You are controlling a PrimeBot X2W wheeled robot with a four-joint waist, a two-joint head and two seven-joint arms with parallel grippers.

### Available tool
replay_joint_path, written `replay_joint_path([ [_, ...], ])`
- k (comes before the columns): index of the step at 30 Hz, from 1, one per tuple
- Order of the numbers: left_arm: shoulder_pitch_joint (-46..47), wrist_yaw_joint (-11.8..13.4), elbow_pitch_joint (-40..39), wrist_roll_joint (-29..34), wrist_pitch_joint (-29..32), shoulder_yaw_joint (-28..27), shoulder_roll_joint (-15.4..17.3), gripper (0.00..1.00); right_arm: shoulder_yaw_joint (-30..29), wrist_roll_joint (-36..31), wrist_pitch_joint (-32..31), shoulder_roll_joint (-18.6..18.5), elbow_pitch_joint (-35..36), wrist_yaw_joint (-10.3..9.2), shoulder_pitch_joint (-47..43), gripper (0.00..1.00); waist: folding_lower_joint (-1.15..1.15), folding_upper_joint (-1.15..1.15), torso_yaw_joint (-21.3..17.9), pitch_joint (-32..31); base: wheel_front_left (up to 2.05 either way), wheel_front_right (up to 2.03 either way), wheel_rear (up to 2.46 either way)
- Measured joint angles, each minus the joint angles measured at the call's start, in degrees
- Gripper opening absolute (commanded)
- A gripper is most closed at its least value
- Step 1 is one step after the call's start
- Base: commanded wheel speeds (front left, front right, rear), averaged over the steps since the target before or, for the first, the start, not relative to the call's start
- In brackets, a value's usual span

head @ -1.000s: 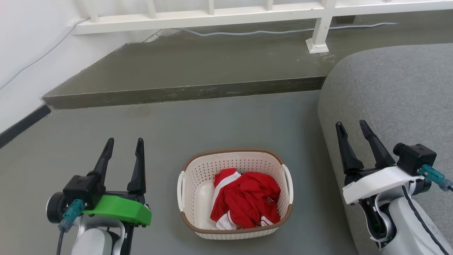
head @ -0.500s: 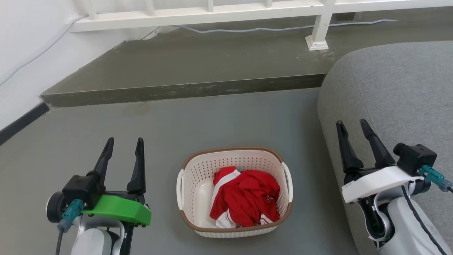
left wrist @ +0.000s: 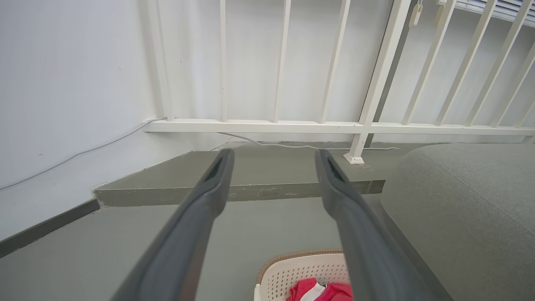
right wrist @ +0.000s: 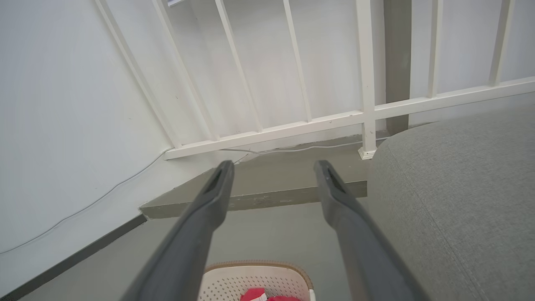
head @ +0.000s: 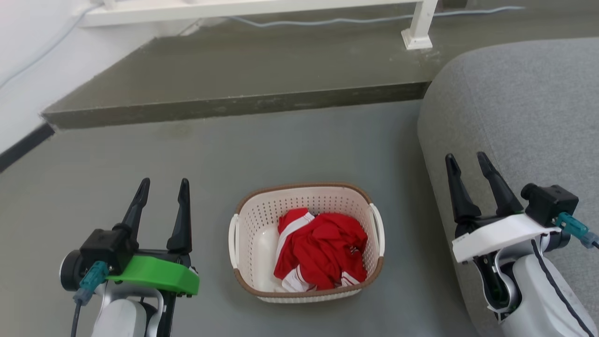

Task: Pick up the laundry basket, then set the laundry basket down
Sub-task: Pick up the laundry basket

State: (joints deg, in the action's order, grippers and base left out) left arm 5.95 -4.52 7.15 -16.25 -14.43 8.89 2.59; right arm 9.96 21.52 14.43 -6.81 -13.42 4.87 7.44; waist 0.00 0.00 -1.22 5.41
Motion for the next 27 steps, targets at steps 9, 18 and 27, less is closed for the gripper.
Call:
replay_joint_path([
  [9,1.88,-0.49,0.48,-0.19,-0.01,0.19,-0.07,1.00,0.12,-0.25,0.01,0.29,-1.20,0.67,2.54,1.00,0.00,0.00,-0.41,4.21,0.00,0.00,0.00],
  [18,5.44,-0.59,2.66,-0.21,-0.01,0.51,-0.16,1.00,0.53,-0.40,0.15,0.37,-3.85,1.15,6.54,1.00,0.00,0.00,-0.59,9.60,0.00,0.00,0.00],
  [27,9.71,-1.09,6.47,-0.21,-0.01,0.86,-0.27,1.00,1.32,-0.57,0.15,0.33,-7.61,1.45,10.94,1.00,0.00,0.00,-0.45,15.39,0.00,0.00,0.00],
])
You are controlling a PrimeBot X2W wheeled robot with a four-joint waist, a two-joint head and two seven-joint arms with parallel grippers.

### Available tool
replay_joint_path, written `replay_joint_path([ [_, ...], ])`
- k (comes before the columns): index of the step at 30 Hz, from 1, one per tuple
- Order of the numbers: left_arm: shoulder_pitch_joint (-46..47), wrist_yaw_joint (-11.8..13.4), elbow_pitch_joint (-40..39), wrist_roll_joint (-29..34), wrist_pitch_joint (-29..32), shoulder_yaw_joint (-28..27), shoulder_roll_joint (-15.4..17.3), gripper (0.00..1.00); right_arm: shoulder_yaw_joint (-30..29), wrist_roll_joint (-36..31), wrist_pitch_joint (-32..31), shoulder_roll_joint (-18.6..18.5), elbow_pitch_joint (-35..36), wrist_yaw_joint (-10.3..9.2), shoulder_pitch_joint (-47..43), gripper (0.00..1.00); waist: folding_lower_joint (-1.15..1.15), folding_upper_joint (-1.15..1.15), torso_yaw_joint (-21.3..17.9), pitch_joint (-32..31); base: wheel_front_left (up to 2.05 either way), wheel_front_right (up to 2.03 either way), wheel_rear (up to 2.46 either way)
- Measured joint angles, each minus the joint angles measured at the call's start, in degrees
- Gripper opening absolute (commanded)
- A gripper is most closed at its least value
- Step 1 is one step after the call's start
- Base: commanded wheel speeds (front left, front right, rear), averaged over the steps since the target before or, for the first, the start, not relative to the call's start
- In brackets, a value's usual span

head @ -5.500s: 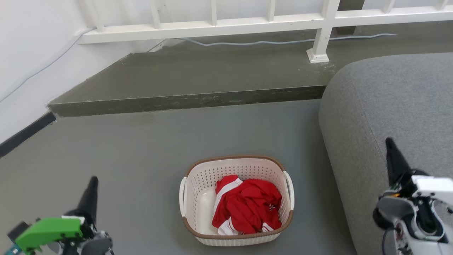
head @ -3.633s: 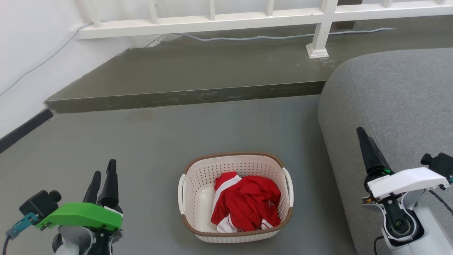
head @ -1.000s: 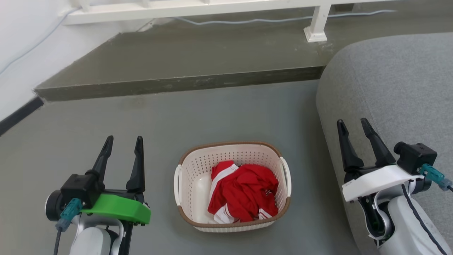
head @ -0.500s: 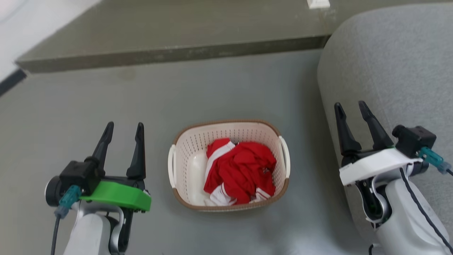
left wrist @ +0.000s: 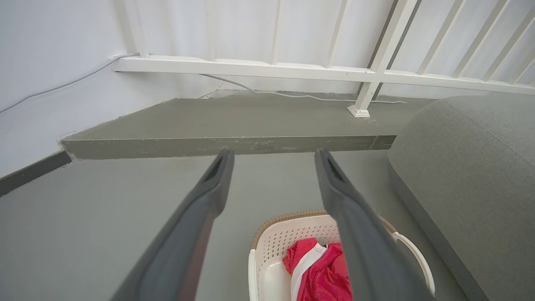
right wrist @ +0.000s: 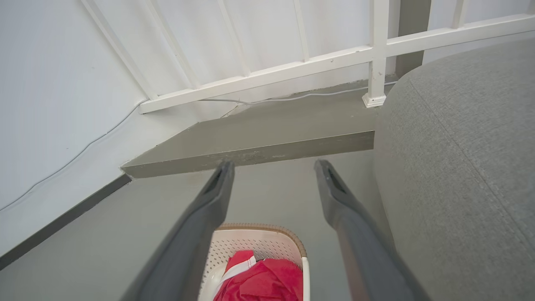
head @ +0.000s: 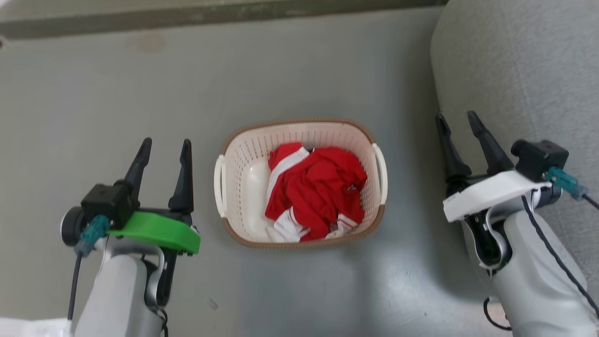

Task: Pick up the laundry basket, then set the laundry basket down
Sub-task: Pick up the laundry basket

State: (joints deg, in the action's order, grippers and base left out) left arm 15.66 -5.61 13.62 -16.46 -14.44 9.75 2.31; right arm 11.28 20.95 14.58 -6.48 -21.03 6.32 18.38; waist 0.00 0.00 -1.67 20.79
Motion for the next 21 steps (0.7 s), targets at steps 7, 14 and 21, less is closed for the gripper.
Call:
replay_joint_path([
  [7,4.60,-0.51,4.95,-0.26,-0.01,0.21,-0.19,1.00,0.58,0.00,0.00,-0.05,-4.02,0.21,4.36,1.00,0.00,0.00,0.38,5.41,0.00,0.00,0.00],
  [14,9.09,-0.68,10.35,-1.31,-0.07,0.32,-0.38,1.00,1.40,0.22,-0.36,0.07,-9.38,0.22,7.75,1.00,0.00,0.00,0.70,10.14,0.00,0.00,0.00],
  [21,13.80,-1.01,14.92,-2.01,-0.07,0.62,-0.47,1.00,2.18,1.16,-2.65,0.87,-14.26,0.24,12.55,1.00,0.00,0.00,0.92,14.65,0.00,0.00,0.00],
])
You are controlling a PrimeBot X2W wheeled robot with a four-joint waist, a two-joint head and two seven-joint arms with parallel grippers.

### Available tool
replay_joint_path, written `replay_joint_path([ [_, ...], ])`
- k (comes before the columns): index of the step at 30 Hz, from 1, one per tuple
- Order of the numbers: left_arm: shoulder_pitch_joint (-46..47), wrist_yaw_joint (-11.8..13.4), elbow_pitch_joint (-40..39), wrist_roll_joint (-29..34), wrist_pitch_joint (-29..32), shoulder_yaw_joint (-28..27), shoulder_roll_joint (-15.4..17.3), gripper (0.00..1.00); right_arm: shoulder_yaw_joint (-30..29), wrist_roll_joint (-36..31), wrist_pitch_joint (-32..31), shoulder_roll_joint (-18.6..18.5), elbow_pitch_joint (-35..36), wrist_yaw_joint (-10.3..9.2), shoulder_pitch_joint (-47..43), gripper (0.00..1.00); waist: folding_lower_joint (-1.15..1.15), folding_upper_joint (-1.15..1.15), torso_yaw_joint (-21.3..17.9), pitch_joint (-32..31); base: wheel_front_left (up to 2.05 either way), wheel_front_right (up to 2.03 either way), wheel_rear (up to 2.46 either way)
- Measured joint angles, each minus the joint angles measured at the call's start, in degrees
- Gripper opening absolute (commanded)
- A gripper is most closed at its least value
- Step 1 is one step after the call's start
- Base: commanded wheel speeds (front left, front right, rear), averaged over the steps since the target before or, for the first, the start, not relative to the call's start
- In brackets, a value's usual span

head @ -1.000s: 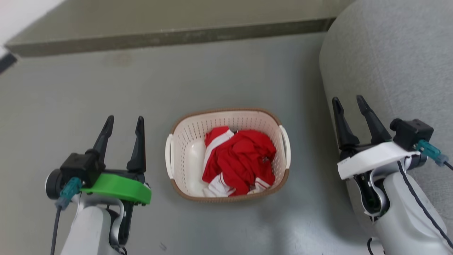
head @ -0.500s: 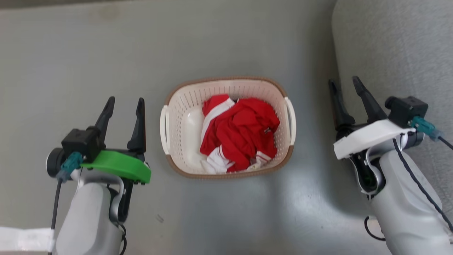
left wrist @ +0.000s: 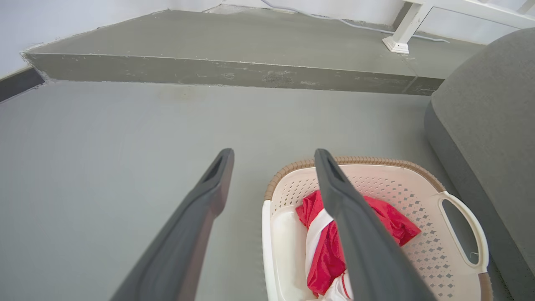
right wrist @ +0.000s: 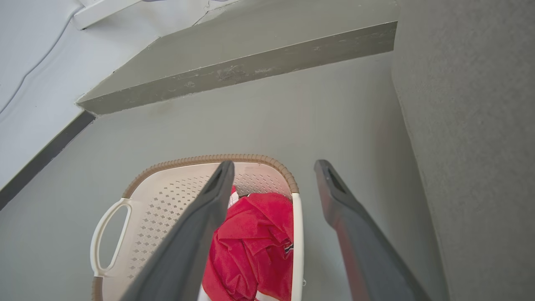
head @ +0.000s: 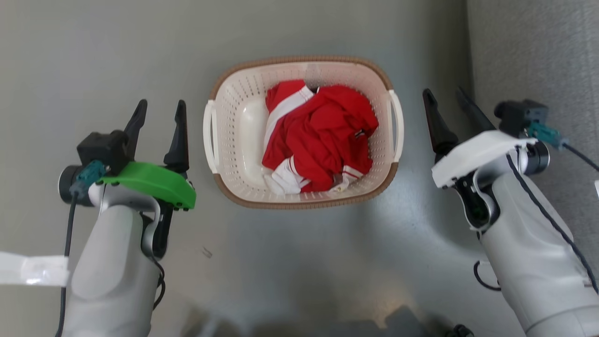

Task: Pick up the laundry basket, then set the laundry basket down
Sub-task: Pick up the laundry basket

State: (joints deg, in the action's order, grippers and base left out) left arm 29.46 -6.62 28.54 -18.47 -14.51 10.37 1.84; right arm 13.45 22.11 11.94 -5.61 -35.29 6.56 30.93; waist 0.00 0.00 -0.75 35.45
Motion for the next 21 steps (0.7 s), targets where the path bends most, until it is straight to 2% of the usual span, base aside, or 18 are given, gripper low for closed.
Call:
replay_joint_path([
  [21,12.94,-0.49,15.66,-3.12,1.31,3.43,-0.51,1.00,3.42,0.07,-4.09,0.62,-12.10,0.48,11.71,1.00,0.00,0.00,-0.02,11.41,0.00,0.00,0.00],
])
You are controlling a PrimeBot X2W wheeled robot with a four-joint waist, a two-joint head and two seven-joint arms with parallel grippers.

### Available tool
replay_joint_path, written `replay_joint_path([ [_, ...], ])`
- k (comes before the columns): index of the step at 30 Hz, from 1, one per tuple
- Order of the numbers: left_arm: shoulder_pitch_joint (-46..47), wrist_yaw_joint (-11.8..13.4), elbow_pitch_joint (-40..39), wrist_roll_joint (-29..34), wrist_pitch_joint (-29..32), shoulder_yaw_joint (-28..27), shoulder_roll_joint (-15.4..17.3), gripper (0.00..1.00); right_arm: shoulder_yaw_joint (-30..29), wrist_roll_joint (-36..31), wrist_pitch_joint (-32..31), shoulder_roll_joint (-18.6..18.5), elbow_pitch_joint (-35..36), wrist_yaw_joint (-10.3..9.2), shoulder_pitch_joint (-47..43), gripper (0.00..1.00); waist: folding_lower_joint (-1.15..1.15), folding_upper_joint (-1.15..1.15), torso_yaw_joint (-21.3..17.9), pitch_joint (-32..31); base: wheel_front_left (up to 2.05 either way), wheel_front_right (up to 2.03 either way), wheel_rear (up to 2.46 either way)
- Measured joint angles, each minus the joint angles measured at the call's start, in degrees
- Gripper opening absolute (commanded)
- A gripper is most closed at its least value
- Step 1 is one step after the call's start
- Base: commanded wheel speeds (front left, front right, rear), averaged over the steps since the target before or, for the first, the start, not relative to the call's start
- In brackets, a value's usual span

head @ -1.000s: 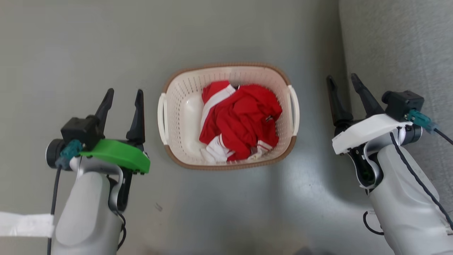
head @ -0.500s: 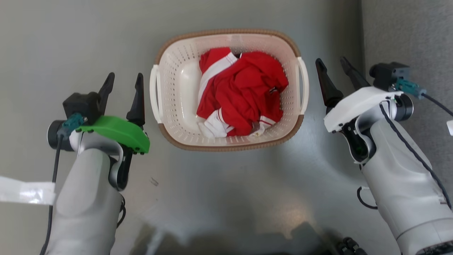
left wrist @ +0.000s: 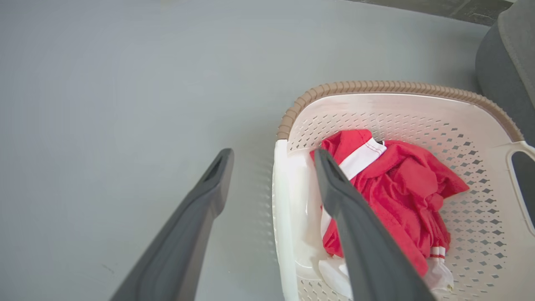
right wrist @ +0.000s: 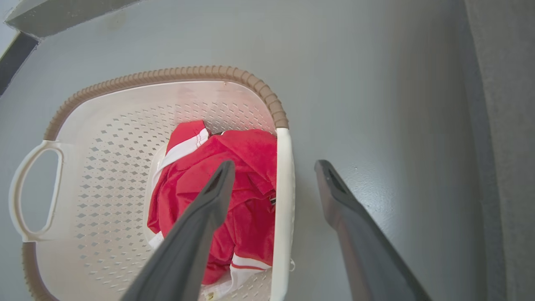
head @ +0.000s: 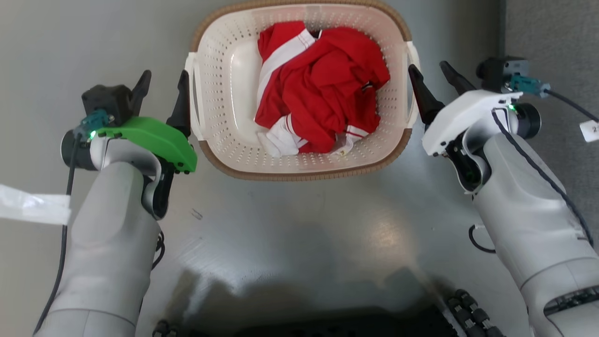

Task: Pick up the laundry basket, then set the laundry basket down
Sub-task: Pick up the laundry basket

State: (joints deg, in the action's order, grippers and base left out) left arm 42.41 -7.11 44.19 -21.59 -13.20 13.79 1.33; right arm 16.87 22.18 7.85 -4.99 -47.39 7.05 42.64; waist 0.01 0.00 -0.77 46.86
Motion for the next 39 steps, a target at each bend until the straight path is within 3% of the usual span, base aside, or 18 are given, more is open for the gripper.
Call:
replay_joint_path([
  [23,8.77,-0.03,8.87,-5.60,2.03,7.21,-0.15,1.00,2.83,1.80,-0.71,0.99,-8.26,0.01,8.66,1.00,0.00,0.00,-0.74,8.75,0.00,0.00,0.00],
  [34,10.15,-0.20,11.09,-8.94,1.97,10.38,-0.16,1.00,5.36,2.61,0.58,1.04,-10.74,0.01,10.33,1.00,0.00,0.00,-0.29,9.46,0.00,0.00,0.00],
  [35,10.28,-0.21,11.14,-9.09,1.97,10.61,-0.16,1.00,5.56,2.66,0.76,1.07,-10.94,0.01,10.39,0.65,0.00,0.00,-0.25,9.44,0.00,0.00,0.00],
  [36,10.44,-0.20,11.25,-9.14,1.97,10.81,-0.16,0.94,5.75,2.76,0.77,1.09,-11.17,0.01,10.46,0.45,0.00,0.00,-0.21,9.42,0.00,0.00,0.00],
  [38,10.63,-0.21,11.47,-9.81,1.97,11.37,-0.16,0.43,6.13,3.13,1.00,1.13,-11.61,0.01,10.76,0.16,0.00,0.00,-0.16,9.38,0.00,0.00,0.00],
  [39,10.70,-0.21,11.67,-10.21,1.97,11.78,-0.16,0.08,6.31,3.14,1.05,1.14,-11.73,0.01,10.93,0.00,0.00,0.00,-0.15,9.37,0.00,0.00,0.00],
])
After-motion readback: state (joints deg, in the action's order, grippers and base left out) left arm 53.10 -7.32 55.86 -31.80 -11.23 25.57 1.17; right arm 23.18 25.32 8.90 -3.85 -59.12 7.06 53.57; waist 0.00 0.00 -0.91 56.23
